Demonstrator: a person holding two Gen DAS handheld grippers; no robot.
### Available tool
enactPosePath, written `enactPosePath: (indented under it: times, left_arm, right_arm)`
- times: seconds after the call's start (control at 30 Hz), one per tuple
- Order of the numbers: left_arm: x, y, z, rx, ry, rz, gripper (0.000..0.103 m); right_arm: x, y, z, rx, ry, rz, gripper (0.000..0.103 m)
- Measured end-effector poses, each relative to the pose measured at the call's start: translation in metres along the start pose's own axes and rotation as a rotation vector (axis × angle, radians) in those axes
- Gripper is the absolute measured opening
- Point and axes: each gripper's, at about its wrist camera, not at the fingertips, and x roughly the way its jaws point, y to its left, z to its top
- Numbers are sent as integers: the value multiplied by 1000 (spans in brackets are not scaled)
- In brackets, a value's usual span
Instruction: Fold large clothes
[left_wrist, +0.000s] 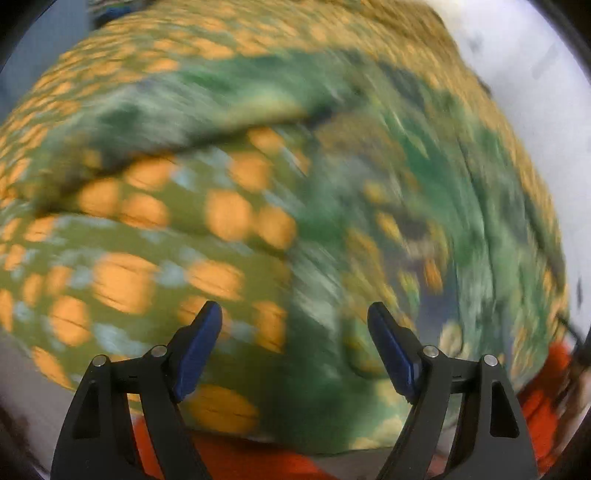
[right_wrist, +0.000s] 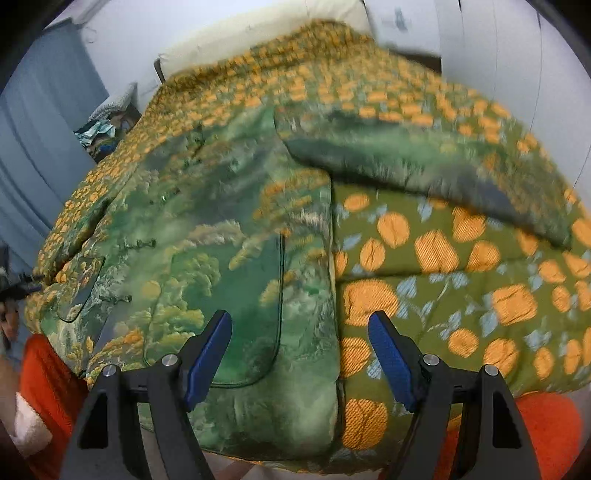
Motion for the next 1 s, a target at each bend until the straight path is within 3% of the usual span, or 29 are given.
enactPosePath:
  times: [0.13,0.23,0.3,0.33,0.37,0.4,0.47,0.53,0.73,0.83,1.0]
  left_arm:
    - [28,-21,-13,13,52,52,85]
    - [31,-24,-17,-8,50,41,87]
    - [30,-28,-19,-9,60,30,78]
    - [29,-29,-21,-8,64,25,61]
    - [29,-30,-23,-7,77,9,46]
    - [25,-28,-26,-9,80,-4,40]
    - [19,-29,-27,-7,75,-17,29]
    - [13,-33,-30,-10,71,-35,25]
    - [16,-59,-46,78,103,7,25]
    - [25,-62,-48,74,119,15,25]
    - [17,-67,-41,67,62,49,42]
  right_arm:
    - [20,-10,-12,52,128,65,76]
    - [31,-12,-23,55,211,88,76]
    - [35,-10,-26,51,237,111,75]
    - [37,-8,-26,46,245,125,72]
    - [37,-7,-25,41,251,129,60]
    - [37,-6,-23,38,252,127,41]
    - [32,-8,-17,31,245,111,17]
    - [24,-11,-13,24,242,108,16]
    - [3,-15,-10,-29,245,37,14]
    - [13,-18,-10,-22,264,13,14]
    - [22,-12,-5,-23,237,-13,19]
